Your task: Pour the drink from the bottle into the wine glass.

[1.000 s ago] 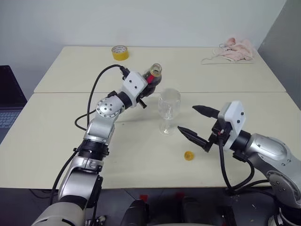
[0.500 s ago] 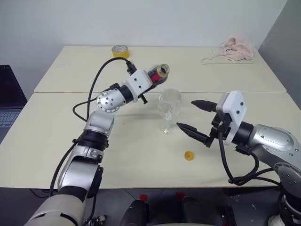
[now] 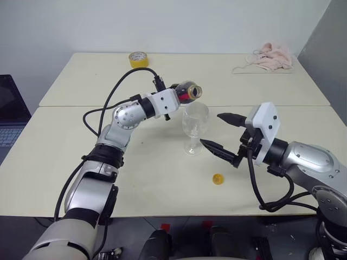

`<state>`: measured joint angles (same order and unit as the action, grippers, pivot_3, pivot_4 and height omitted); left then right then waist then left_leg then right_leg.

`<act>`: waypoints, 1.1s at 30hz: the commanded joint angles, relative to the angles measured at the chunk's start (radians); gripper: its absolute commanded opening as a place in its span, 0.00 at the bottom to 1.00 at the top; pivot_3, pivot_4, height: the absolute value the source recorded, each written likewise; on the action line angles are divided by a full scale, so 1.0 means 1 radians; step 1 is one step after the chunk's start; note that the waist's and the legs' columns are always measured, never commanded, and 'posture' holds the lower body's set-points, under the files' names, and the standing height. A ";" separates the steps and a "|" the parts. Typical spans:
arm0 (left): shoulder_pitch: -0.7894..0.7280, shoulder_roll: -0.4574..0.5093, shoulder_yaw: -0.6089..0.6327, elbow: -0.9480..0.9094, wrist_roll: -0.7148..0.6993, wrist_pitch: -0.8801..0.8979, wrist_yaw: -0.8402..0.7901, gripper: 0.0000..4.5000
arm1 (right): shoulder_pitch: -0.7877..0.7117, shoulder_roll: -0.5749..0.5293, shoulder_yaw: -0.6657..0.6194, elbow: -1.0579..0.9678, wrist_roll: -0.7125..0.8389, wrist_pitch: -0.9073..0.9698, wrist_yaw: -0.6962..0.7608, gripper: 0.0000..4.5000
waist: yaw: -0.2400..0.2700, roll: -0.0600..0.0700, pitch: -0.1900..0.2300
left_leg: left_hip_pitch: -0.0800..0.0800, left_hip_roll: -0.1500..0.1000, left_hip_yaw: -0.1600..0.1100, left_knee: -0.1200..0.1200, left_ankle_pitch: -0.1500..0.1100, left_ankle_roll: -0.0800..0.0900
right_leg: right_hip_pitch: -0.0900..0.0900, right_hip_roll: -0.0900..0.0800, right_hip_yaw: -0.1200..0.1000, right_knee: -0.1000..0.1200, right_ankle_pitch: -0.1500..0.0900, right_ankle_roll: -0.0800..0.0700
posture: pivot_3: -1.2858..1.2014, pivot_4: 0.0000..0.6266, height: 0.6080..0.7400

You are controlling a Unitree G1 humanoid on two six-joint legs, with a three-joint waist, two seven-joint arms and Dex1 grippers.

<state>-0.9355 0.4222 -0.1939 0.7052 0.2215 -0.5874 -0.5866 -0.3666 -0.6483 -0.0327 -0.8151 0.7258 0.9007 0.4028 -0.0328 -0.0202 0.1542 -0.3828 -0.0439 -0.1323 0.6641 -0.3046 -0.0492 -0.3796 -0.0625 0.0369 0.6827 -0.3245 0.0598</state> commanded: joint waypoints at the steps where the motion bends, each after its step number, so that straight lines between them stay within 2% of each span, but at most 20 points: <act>1: -0.047 0.015 0.004 -0.003 0.029 -0.071 0.057 0.16 | -0.022 0.006 -0.005 -0.019 0.005 -0.007 -0.010 1.00 | 0.000 0.000 0.000 | 0.000 0.000 0.000 0.000 0.000 0.000 | 0.000 0.000 0.000 0.000 0.000 0.000 | 0.52 0.24 1.00; 14: -0.087 0.062 -0.016 0.068 0.170 -0.216 0.236 0.16 | -0.080 0.039 -0.014 0.004 0.019 0.035 -0.057 1.00 | -0.002 0.000 0.000 | 0.000 0.000 0.000 0.000 0.000 0.000 | -0.001 0.000 0.000 0.001 0.000 0.000 | 0.52 0.24 1.00; 33: -0.130 0.091 -0.063 0.135 0.253 -0.309 0.296 0.16 | -0.063 0.038 -0.001 -0.005 -0.014 -0.012 -0.042 1.00 | -0.004 0.000 0.000 | -0.001 0.000 0.000 0.000 0.000 0.000 | -0.002 0.000 0.000 0.002 0.000 0.000 | 0.52 0.24 1.00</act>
<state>-1.0284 0.5032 -0.2612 0.8563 0.4783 -0.8685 -0.3160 -0.4239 -0.6104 -0.0238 -0.7889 0.7197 0.9178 0.3557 -0.0364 -0.0202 0.1542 -0.3838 -0.0443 -0.1320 0.6642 -0.3045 -0.0492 -0.3818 -0.0626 0.0371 0.6852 -0.3244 0.0598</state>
